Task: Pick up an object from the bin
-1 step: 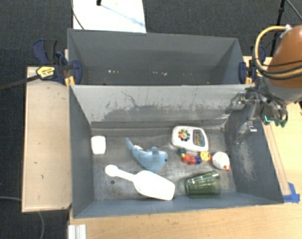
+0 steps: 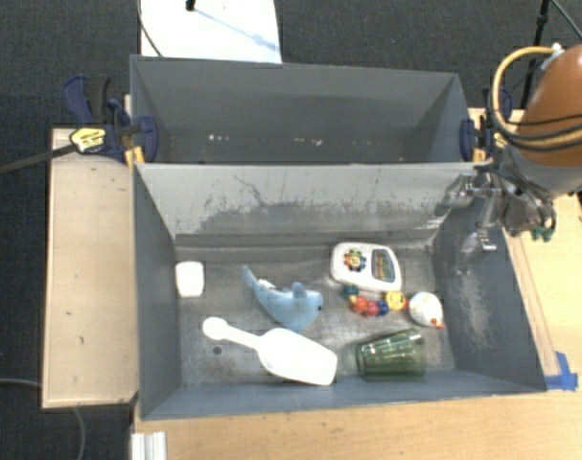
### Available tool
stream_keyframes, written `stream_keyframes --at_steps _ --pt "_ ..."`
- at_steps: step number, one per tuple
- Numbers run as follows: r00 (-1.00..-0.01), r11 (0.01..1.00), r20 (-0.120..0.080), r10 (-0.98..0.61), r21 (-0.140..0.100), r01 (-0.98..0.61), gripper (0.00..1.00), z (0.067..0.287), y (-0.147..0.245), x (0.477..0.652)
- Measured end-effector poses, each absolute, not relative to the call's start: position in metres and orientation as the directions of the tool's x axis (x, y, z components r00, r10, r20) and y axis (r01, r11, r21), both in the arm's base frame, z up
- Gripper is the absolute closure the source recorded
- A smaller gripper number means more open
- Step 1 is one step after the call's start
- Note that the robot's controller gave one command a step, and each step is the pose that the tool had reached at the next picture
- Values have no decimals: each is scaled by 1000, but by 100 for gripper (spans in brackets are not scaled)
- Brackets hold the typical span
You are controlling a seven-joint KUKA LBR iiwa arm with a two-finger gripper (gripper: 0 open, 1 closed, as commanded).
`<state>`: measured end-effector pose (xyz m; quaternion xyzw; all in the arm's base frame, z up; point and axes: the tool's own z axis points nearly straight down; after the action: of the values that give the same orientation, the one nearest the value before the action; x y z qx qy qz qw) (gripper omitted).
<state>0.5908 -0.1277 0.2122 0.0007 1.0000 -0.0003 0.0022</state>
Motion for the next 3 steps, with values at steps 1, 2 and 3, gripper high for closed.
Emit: stream_keyframes --at_steps 1,2,3 --pt "-1000 1000 -12 22 -2 22 0 172 -111 591" --pt "-993 993 1 121 2 121 0 151 -52 581" --pt "-1000 1000 -1 -20 0 -20 0 129 -52 583"
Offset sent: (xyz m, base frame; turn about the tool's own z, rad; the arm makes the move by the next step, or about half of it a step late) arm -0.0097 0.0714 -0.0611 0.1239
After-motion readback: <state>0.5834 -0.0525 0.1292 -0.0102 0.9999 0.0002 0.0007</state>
